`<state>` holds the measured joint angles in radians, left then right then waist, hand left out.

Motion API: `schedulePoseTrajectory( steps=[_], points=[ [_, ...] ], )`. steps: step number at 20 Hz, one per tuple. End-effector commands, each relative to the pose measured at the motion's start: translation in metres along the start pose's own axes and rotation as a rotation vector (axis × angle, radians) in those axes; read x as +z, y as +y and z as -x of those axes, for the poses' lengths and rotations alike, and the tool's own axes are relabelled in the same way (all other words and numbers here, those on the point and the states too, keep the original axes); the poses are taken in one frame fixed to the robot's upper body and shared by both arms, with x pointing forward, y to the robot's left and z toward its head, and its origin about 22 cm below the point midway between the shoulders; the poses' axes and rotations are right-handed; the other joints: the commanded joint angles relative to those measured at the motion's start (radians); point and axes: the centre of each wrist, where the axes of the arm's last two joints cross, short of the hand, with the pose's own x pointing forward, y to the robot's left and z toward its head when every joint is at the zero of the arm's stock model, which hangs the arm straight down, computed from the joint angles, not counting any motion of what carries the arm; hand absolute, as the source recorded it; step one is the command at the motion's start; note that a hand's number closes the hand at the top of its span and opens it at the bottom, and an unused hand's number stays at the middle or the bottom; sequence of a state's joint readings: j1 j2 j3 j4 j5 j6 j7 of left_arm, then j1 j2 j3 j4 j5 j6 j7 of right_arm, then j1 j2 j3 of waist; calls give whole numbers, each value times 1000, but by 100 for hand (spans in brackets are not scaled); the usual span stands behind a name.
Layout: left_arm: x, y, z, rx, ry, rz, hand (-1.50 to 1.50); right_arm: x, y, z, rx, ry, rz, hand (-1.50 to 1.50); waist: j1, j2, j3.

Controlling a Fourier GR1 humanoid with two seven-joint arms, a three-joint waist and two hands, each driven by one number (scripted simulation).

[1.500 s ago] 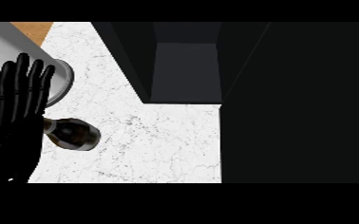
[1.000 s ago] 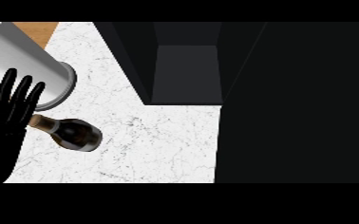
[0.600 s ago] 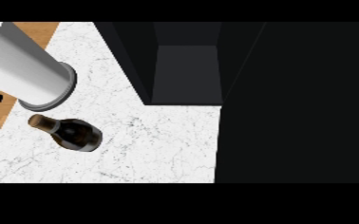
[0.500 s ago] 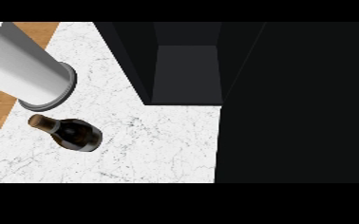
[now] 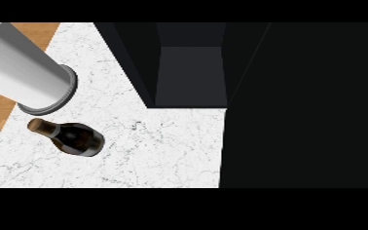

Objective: Pick up the wine, place it into the cabinet and close the cabinet

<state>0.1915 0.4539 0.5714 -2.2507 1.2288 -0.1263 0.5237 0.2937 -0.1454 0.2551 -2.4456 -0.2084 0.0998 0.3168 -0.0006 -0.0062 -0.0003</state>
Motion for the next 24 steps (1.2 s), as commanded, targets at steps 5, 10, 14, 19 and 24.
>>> schedulePoseTrajectory(
  steps=[5,10,14,19,24],
  points=[
    [18,-5,-29,13,-12,-33,-150,24,5,-50,4,-56,-17,-150,4,1,0],
    [2,1,-30,-7,-31,-70,-150,26,18,-59,7,-80,-29,-150,-17,3,0],
    [17,4,-48,-22,-43,-96,-150,34,23,-64,-13,-82,2,-150,-11,-3,0],
    [24,19,-25,-23,-70,-104,-150,37,20,-65,-2,-79,-19,-150,-14,0,0],
    [3,32,-17,-94,-50,-193,-150,23,15,-56,-9,-101,-3,-150,-20,7,0]
  ],
)
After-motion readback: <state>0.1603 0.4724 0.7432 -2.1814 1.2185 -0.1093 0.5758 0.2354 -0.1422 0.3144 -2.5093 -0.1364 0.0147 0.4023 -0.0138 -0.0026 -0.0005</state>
